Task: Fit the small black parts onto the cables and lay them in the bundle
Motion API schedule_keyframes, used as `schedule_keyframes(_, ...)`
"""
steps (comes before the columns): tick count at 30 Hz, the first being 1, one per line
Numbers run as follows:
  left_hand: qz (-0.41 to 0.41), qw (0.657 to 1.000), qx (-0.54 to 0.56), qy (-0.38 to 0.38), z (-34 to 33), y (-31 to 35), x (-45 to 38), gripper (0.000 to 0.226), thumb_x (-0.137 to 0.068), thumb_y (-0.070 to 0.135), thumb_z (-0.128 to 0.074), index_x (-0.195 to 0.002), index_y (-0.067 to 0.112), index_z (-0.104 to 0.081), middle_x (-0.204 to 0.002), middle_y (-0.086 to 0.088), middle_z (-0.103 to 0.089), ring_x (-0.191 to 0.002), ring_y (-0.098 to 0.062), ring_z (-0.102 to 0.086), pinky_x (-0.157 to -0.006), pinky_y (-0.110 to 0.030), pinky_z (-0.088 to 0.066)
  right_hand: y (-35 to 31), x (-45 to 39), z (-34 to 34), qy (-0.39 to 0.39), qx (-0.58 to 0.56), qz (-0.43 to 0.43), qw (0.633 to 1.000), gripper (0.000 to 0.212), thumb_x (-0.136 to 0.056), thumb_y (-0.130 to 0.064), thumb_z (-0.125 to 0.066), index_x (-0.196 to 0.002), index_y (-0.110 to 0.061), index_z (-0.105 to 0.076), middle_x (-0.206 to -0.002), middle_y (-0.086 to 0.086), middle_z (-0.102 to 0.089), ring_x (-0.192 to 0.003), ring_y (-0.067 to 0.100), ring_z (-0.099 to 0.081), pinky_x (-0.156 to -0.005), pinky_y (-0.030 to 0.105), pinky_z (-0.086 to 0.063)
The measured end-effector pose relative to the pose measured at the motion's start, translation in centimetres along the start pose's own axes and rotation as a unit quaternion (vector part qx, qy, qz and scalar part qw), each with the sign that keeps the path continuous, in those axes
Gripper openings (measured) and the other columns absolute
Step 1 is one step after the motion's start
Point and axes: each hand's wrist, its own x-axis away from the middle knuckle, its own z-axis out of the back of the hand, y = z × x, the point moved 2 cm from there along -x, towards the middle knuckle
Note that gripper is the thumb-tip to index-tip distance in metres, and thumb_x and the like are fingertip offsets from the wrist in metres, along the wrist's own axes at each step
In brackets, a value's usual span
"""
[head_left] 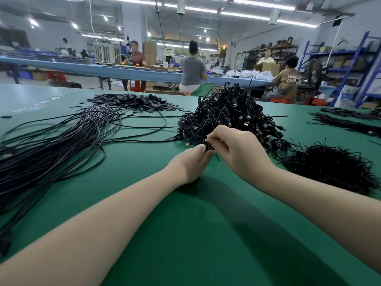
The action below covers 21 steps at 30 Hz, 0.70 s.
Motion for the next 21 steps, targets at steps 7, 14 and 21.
schedule_keyframes(7, 0.006, 0.997, -0.079, -0.012, 0.2, 0.5, -0.1, 0.031, -0.101, 0.014, -0.030, -0.116, -0.004, -0.051, -0.083, -0.003, -0.052, -0.101, -0.033, -0.057, -0.077, -0.035, -0.038, -1.1, 0.4, -0.9, -0.016, 0.037, -0.006, 0.999, 0.022, -0.098, -0.025, -0.050, -0.096, -0.008, -0.064, -0.083, 0.008, -0.067, -0.074, 0.035, -0.061, -0.069, 0.043, -0.045)
schedule_keyframes(14, -0.100, 0.942, -0.317, 0.051, -0.6, 1.4, 1.2, 0.037, -0.101, 0.037, -0.012, -0.100, 0.015, -0.042, -0.098, -0.007, -0.067, -0.083, -0.027, -0.065, -0.056, -0.031, -0.024, -0.4, -3.4, 2.5, -0.127, 0.233, 0.052, 0.963, 0.020, -0.095, -0.041, -0.049, -0.088, -0.024, -0.055, -0.081, -0.004, -0.065, -0.086, 0.023, -0.060, -0.078, 0.035, -0.033)
schedule_keyframes(21, -0.052, 0.985, -0.165, 0.001, -0.5, 1.6, 1.1, 0.033, -0.101, 0.047, -0.025, -0.086, 0.018, -0.030, -0.078, -0.001, -0.049, -0.085, -0.037, -0.058, -0.063, -0.038, -0.032, 1.6, -3.1, 3.9, -0.181, 0.197, 0.025, 0.963, 0.020, -0.094, -0.041, -0.052, -0.081, -0.028, -0.044, -0.066, -0.015, -0.044, -0.075, 0.020, -0.057, -0.070, 0.031, -0.029)
